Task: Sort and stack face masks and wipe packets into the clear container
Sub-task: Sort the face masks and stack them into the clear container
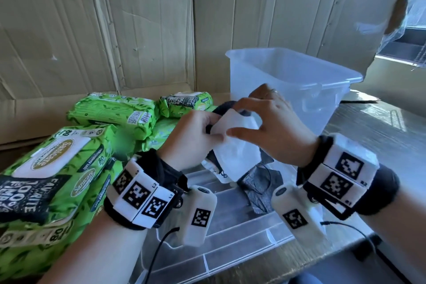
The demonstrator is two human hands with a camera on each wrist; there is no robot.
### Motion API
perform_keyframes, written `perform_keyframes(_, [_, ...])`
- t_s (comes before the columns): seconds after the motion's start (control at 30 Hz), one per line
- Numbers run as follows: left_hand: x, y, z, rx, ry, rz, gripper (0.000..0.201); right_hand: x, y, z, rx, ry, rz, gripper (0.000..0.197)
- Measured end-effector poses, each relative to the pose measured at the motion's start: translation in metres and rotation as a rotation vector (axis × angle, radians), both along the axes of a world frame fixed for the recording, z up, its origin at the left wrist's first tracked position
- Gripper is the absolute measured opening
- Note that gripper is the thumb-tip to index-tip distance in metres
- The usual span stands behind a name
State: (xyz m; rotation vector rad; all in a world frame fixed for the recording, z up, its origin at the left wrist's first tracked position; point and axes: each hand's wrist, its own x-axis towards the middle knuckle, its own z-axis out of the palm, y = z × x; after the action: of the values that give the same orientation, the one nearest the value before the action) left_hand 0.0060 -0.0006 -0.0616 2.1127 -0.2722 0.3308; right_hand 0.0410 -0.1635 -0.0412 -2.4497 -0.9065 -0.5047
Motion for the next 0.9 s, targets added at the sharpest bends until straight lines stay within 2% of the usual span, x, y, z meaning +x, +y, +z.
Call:
perform_keyframes(0.07, [-0.0025, -0.0032, 0.0003, -0.032, -0.011, 0.001, 0.009, 0.0022, -0.0013, -0.0029, 0.152, 0.029, 0.102, 0.017])
perform_keyframes(0.13, [-0.0034, -0.0049, 0.0012, -0.111, 0.015, -0.018, 0.003, 0.0031, -0.0039, -0.0029, 0.234, 0.013, 0.110, 0.022])
perform_keyframes(0.17, [-0.0027, -0.0047, 0.0016, -0.150, 0.019, -0.017, 0.009, 0.0038, -0.0052, -0.0019, 0.291, 0.047, 0.100, 0.024])
perform_keyframes(0.23, [-0.0016, -0.0047, 0.0018, -0.195, 0.006, -0.008, 0.016, 0.0044, -0.0059, -0.0004, 0.503, 0.188, 0.104, 0.023])
perform_keyframes(0.3, [-0.0043, -0.0055, 0.0041, -0.250, 0.000, -0.025, 0.013, 0.0041, -0.0046, -0.0004, 0.712, 0.336, 0.132, 0.025])
perform_keyframes(0.37, [-0.0074, -0.0075, 0.0060, -0.311, 0.035, -0.076, 0.009, 0.0029, -0.0024, -0.0038, 0.805, 0.436, 0.149, 0.021])
perform_keyframes(0.53, [-0.0046, -0.0090, 0.0016, -0.289, 0.052, -0.059, 0.015, 0.0007, -0.0019, -0.0090, 0.878, 0.546, 0.138, 0.023])
perform_keyframes(0.67, [-0.0040, -0.0096, 0.0011, -0.290, 0.035, -0.054, 0.011, -0.0026, -0.0023, -0.0053, 0.858, 0.515, 0.091, 0.032])
perform_keyframes(0.9, [-0.0032, -0.0105, -0.0014, -0.240, -0.081, -0.034, 0.028, 0.0010, -0.0011, -0.0068, 0.860, 0.499, 0.041, 0.042])
